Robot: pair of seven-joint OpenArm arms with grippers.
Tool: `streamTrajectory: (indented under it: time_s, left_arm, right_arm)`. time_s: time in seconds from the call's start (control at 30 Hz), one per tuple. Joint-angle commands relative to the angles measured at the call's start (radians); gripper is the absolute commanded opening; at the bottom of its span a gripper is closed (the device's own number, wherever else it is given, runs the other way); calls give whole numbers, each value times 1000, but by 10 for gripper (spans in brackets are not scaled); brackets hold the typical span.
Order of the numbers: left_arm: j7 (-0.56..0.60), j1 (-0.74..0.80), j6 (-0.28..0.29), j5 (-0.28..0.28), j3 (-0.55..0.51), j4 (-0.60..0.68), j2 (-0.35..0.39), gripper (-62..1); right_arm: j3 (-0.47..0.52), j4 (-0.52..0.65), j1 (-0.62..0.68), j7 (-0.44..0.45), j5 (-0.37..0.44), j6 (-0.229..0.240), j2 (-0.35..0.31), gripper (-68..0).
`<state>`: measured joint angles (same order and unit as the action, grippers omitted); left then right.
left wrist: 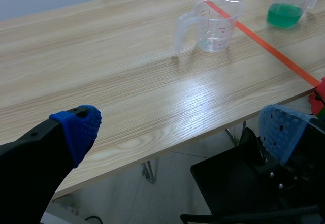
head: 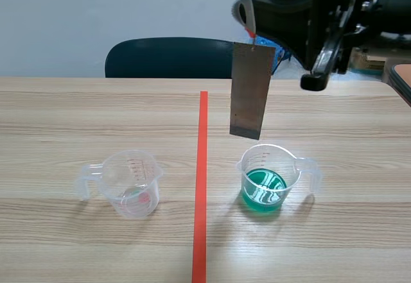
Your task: Do the redox reaction experiment
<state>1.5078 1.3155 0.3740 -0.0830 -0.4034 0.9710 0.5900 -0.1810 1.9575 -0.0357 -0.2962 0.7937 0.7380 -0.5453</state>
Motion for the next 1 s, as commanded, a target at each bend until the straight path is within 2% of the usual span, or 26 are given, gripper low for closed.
streamTrajectory:
  time_s: [0.0,0.17,0.27,0.53,0.97]
  left_arm:
    - [46,1,2,-10,-6,10,-5,14]
    - [46,1,2,-10,-6,10,-5,14]
    - [46,1,2,-9,-6,10,-5,14]
    - [46,1,2,-9,-6,10,-5,14]
    - [46,1,2,-9,-6,12,-5,14]
  right_arm:
    - [-18,13,-35,5,11,-4,6,-669]
    - [-106,8,-106,-36,11,-18,54,-669]
    - [-157,-4,-148,-59,11,-42,90,-669]
    - [-283,-80,-257,-92,11,-42,186,-669]
    - [-423,-219,-359,-103,-4,-42,308,-669]
